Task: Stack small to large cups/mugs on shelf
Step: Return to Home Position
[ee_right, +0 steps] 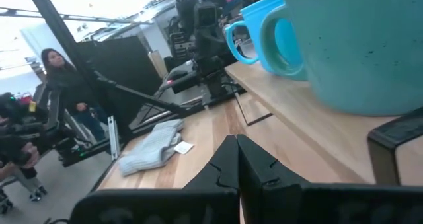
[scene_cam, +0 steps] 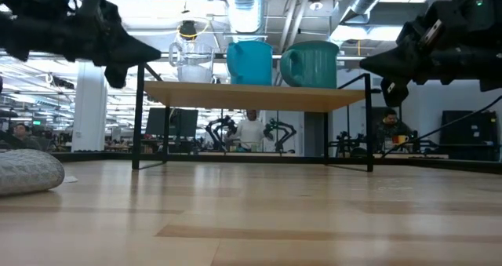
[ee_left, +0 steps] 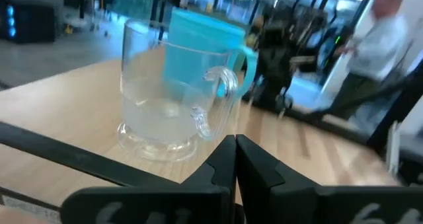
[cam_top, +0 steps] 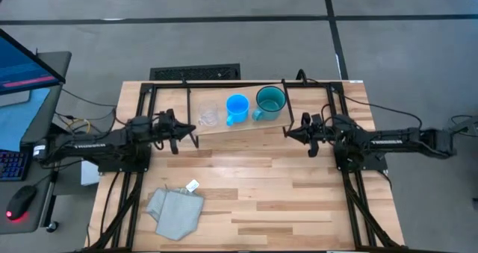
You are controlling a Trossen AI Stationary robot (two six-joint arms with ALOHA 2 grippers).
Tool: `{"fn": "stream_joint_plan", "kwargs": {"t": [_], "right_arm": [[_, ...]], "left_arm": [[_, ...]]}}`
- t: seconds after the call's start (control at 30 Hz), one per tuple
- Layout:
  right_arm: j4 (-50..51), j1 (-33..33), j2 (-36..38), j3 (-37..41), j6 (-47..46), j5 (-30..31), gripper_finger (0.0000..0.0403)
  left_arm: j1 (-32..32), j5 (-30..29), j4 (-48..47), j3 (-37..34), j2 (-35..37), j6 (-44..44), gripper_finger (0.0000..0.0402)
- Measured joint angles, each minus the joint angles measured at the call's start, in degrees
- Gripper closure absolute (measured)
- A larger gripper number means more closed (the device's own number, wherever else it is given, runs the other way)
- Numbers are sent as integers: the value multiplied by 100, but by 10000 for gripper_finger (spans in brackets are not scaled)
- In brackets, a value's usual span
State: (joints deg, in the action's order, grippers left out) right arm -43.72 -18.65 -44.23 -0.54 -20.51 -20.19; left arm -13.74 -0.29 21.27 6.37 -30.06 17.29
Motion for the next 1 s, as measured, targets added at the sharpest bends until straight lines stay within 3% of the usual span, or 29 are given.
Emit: {"fn": "stream_joint_plan", "kwargs": {"t": [0.13,0.5,0.8,0.9,1.0], "right_arm": [[0,-143,0,0,7,-184,391],[168,-265,0,-2,93,-246,391],[341,-326,-1,-2,105,-253,391],[342,-326,-1,-1,105,-251,391],[341,-326,-2,-2,105,-251,391]], "left_arm": [[-73,-2,966,-570,6,233,401],[-80,134,693,-556,44,28,401],[-85,1077,664,-589,176,-266,401],[-75,1646,171,-580,178,34,401],[-66,1680,-346,-552,188,268,401]]}}
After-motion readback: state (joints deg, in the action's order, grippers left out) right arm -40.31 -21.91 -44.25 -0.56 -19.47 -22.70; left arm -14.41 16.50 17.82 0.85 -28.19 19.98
